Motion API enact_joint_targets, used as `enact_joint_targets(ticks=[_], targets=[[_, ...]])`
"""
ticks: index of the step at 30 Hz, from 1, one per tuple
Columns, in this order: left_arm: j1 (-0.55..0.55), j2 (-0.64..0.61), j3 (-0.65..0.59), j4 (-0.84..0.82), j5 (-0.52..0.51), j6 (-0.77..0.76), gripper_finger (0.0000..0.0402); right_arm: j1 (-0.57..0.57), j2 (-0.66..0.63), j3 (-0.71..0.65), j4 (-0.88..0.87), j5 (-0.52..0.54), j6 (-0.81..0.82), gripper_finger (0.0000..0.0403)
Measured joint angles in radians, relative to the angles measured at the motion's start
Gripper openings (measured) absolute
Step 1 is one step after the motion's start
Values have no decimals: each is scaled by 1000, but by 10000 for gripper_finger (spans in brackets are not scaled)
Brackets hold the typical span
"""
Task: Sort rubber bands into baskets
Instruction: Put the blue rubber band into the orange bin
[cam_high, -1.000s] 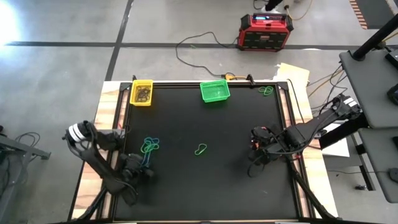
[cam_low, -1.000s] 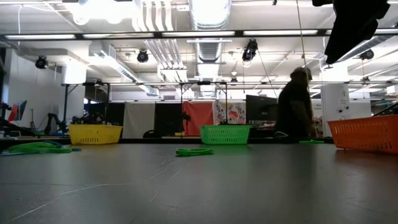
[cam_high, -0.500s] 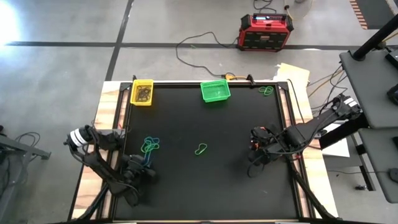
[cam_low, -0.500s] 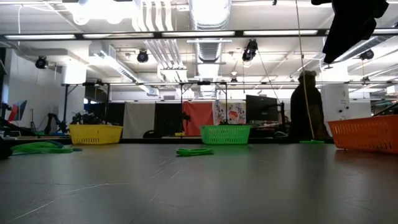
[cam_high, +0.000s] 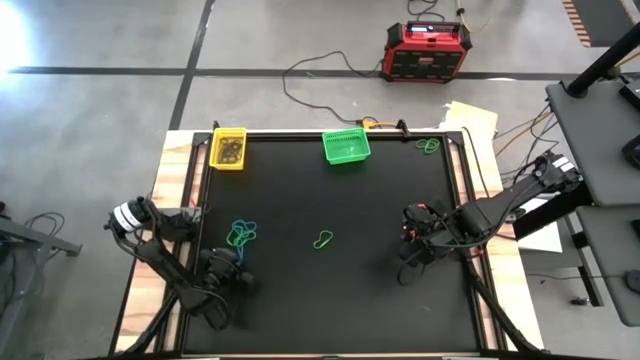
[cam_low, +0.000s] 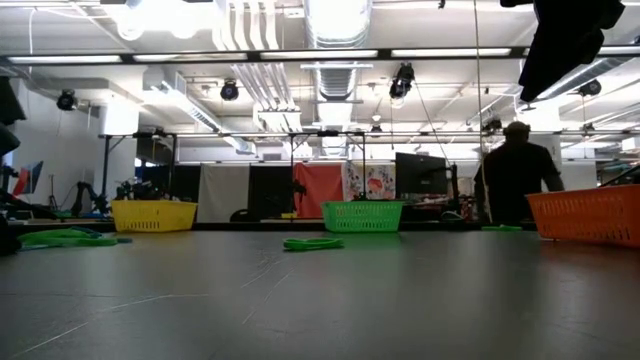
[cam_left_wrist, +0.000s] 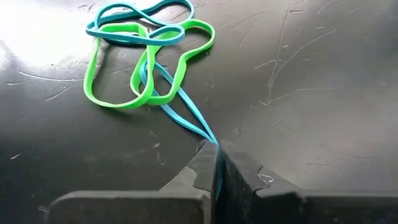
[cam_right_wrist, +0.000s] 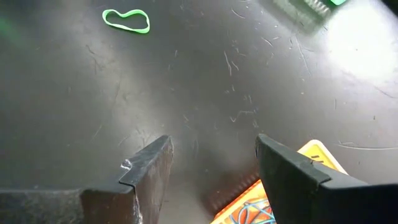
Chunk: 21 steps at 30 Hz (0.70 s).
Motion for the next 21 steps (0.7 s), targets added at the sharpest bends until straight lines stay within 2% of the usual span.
enact_joint_targets(ticks=[3,7,12,16,21], targets=[[1,-34,17,28,-36,11,1,0,0,0,1,0,-1,221],[1,-66,61,50,-166,98,0,0,0,0,3,0,-1,221],[12,-46,141,178,-357,243,0,0,0,0,50,2,-39,221],[49,-2,213,373,-479,475,0,0,1,0,175,3,-147,221],[152,85,285,660,-510,867,0,10,1,-51,473,2,-359,221]])
